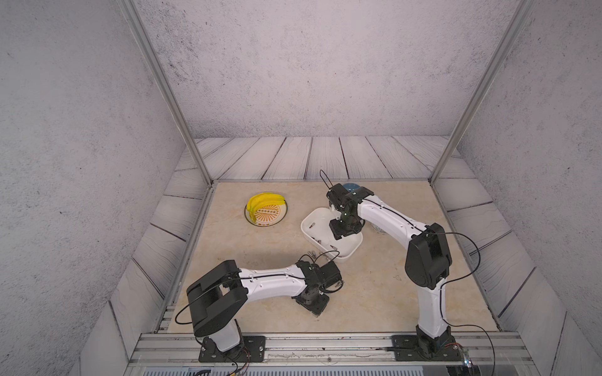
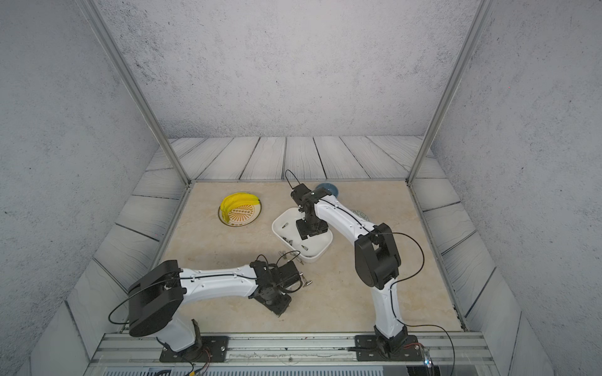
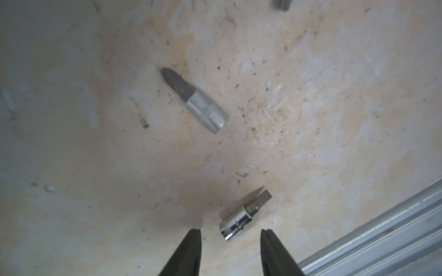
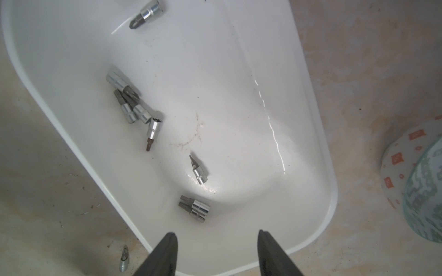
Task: Put the bit on the desktop into the storage box
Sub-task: Pick up the screwdriver bit from the center of the board.
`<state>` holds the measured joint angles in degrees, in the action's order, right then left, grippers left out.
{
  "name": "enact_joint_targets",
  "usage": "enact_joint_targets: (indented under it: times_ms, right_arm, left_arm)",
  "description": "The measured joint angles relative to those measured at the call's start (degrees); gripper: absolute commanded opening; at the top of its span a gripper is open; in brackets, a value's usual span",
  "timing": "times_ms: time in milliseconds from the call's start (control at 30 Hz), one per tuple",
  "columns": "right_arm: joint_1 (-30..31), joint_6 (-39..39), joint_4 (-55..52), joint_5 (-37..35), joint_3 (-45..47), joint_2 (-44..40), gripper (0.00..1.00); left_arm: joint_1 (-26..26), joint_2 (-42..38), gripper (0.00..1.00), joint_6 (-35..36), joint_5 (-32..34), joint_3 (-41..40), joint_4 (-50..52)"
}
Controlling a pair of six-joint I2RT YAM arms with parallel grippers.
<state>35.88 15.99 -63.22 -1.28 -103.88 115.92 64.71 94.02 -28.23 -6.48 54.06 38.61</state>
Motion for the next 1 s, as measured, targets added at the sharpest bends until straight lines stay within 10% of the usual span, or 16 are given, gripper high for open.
enact_joint_targets:
  times_ms: [1000]
  right_arm:
    - [-0.8,0.0,0.0,-0.4,5.1,-4.0,0.58]
  left_arm:
    - [0.0,3.8,0.21,1.2,2.2,2.1,1.2]
